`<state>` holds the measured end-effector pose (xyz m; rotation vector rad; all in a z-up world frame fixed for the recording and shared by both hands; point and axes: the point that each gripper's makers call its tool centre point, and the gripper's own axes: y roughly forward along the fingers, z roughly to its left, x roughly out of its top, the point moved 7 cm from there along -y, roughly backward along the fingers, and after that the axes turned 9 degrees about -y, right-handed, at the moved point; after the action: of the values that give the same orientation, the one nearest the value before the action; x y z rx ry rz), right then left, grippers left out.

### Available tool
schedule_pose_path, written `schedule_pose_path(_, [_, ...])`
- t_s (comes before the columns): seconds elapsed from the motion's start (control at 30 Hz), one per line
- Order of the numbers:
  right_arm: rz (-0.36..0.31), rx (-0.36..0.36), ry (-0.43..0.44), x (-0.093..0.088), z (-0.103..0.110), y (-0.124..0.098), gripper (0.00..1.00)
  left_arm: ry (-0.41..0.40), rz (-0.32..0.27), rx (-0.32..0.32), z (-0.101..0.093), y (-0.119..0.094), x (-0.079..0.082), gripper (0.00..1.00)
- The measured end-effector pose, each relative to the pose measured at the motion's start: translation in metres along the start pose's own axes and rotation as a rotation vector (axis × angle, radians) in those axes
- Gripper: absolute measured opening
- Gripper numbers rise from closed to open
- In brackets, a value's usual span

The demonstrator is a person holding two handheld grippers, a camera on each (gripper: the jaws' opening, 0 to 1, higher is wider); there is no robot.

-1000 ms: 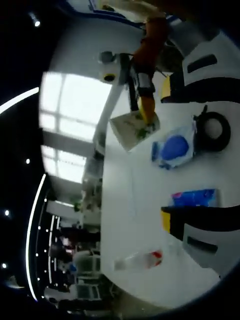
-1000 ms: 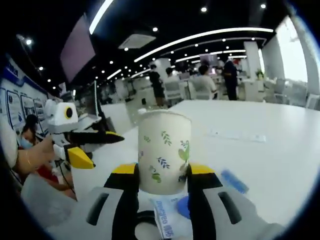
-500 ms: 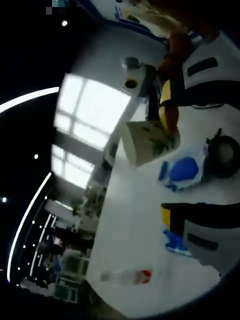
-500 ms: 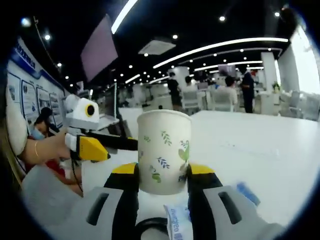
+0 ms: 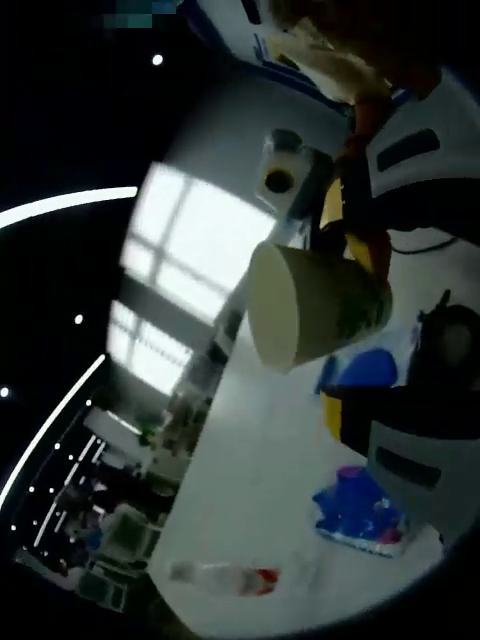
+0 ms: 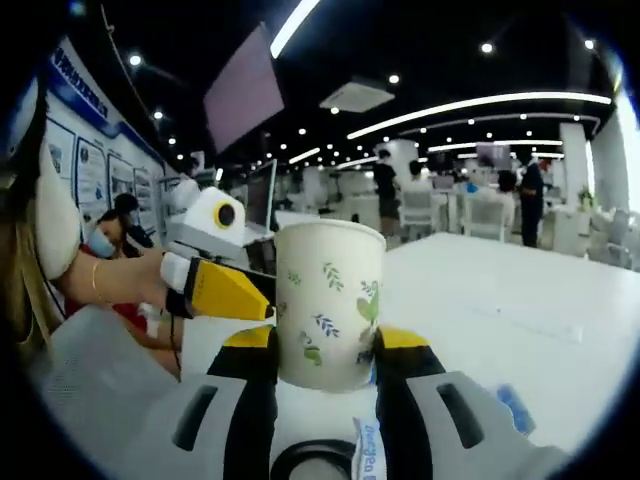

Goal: Arrange the tabletop items into an orderly group along one side of the table until the central work area is clear of visible clutter.

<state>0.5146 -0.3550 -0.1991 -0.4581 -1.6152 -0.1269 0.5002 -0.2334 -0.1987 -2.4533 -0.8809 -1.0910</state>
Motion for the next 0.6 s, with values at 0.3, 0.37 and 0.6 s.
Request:
schedule_pose_path(0.3, [0.007,0.000,-0.041,0.0004,0.0018,0.0008,0.37,-0.030,-0.006,0.000,0.0005,0.0027,-0.0035,0.50])
schedule_pose_path(0.37, [0.010,0.005,-0.044,-0.0005,0.0027,0.0014,0.37,-0.043,-0.010,-0.007,-0.0003,0.0025,-0.0044,0.47])
schedule_pose_path(0.6, [0.022,0.008,-0.053,-0.0026,0.0044,0.0024,0.37,-0.054,-0.005,-0.008,-0.0009,0.0022,-0.0086,0.39])
